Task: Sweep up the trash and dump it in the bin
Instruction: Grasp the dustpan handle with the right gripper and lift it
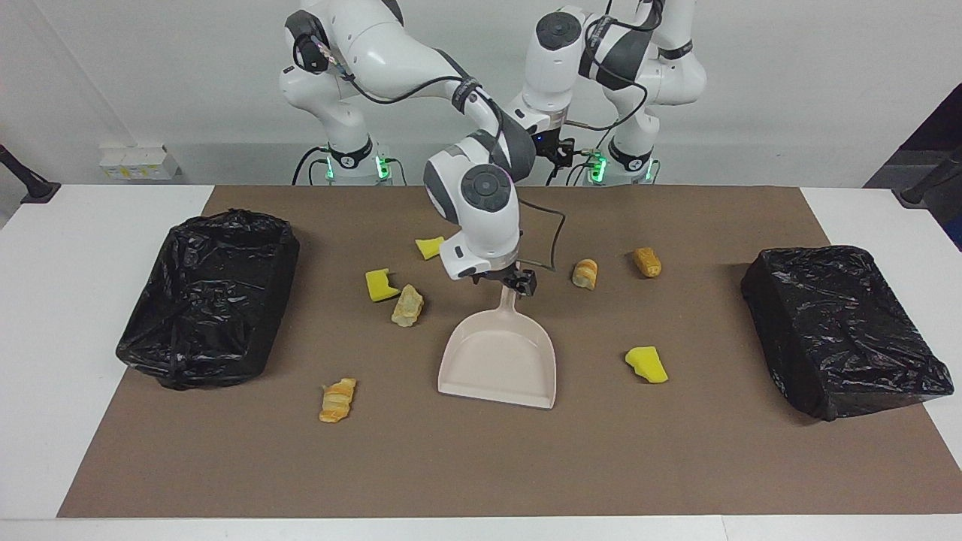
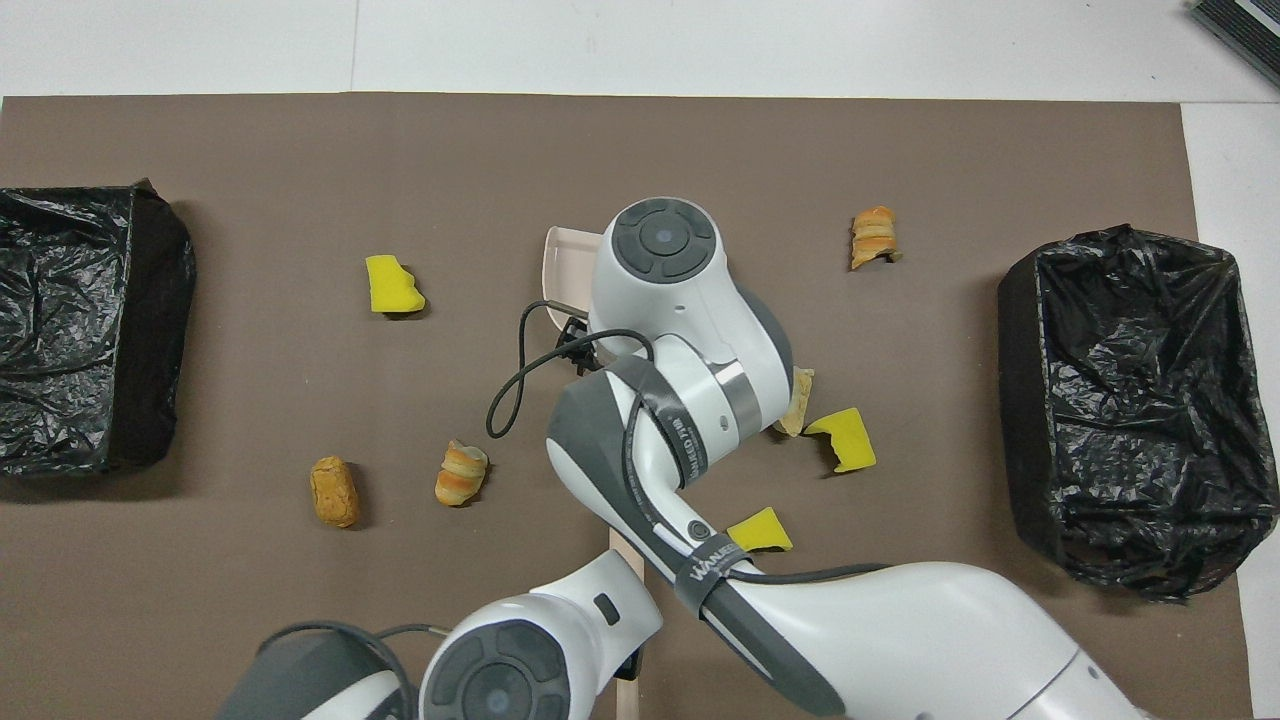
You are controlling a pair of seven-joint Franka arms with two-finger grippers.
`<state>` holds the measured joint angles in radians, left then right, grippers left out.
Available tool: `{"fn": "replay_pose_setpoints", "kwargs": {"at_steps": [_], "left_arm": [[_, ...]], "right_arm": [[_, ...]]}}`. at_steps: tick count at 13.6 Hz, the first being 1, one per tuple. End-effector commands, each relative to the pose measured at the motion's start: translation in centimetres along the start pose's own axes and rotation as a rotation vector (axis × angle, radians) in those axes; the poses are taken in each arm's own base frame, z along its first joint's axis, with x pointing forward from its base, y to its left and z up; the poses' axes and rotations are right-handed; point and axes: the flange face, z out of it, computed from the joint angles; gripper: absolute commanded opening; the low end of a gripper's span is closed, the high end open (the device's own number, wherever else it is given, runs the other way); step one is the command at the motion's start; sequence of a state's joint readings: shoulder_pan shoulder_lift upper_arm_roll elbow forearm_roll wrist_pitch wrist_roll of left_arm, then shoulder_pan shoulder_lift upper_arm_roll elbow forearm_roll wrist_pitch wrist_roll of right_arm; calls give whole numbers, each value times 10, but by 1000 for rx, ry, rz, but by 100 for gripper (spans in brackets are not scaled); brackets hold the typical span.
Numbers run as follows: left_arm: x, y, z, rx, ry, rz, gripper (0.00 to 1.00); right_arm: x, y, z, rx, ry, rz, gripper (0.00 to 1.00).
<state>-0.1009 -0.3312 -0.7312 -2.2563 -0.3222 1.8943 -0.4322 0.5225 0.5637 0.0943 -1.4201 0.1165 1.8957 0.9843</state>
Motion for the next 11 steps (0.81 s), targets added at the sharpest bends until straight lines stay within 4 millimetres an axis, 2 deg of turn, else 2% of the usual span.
{"fn": "replay_pose_setpoints", "kwargs": {"at_steps": [1, 2, 5, 6, 9, 10, 11], "left_arm": [[-17, 11, 44, -9, 28, -27, 100], [-25, 21, 60, -21, 37, -31, 100], [-26, 34, 92, -54, 35, -57, 100], [-26, 35, 98, -58, 22, -64, 100], [-34, 36, 111, -37, 1, -106, 100], [-37, 38, 114, -33, -2, -101, 90], [-38, 37, 115, -29, -7, -101, 83]], "right_arm": [[-16, -16, 8, 16, 20, -10, 100], [-15, -15, 9, 15, 25, -7, 95], [-14, -12, 10, -9, 49, -29, 58], [-14, -10, 17, -18, 47, -34, 49], [-19, -1, 26, -50, 43, -75, 48], [-18, -1, 26, -53, 49, -79, 34], [-17, -2, 22, -54, 48, -78, 9]]}}
